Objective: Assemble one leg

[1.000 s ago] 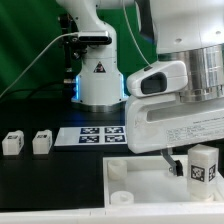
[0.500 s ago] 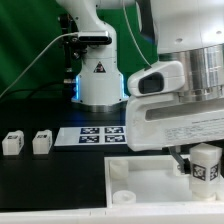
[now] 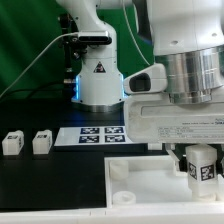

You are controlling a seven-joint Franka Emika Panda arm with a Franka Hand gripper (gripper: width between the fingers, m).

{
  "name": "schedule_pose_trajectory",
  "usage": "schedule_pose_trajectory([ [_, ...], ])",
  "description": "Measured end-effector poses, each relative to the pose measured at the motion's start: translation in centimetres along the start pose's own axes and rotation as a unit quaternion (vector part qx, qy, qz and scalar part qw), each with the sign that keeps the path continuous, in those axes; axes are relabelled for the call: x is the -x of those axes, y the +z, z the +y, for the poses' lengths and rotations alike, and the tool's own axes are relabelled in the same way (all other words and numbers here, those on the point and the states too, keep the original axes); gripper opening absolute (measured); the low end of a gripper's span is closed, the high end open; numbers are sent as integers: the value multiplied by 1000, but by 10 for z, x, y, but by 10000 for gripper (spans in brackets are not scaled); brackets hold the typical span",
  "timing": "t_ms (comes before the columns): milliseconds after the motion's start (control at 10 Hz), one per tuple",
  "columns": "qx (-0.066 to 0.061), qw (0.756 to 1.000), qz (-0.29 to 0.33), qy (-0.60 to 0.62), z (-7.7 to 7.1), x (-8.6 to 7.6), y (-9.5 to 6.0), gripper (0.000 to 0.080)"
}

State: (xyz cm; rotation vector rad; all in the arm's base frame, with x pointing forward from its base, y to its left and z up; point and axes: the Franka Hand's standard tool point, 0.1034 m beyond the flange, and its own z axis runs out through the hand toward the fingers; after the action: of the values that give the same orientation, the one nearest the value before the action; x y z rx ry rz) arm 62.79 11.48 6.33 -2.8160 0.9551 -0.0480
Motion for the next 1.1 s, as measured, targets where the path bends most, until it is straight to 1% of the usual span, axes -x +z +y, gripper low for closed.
schedule_pose_trajectory([
  [100, -2, 998, -4, 69, 0, 0, 1, 398],
  [200, -4, 988, -10, 151, 0, 0, 2, 399],
  [400, -10, 963, -17, 268, -1, 0, 2, 399],
  [500, -22, 933, -23, 359, 0, 0, 4, 399],
  [600, -37, 902, -27, 430, 0, 0, 4, 399],
  [700, -37, 888, -28, 457, 0, 1, 3, 399],
  [900, -34, 838, -31, 544, 0, 0, 3, 399],
  [1000, -33, 819, -31, 573, 0, 0, 3, 399],
  [1100, -42, 777, -31, 628, -1, -2, 3, 399],
])
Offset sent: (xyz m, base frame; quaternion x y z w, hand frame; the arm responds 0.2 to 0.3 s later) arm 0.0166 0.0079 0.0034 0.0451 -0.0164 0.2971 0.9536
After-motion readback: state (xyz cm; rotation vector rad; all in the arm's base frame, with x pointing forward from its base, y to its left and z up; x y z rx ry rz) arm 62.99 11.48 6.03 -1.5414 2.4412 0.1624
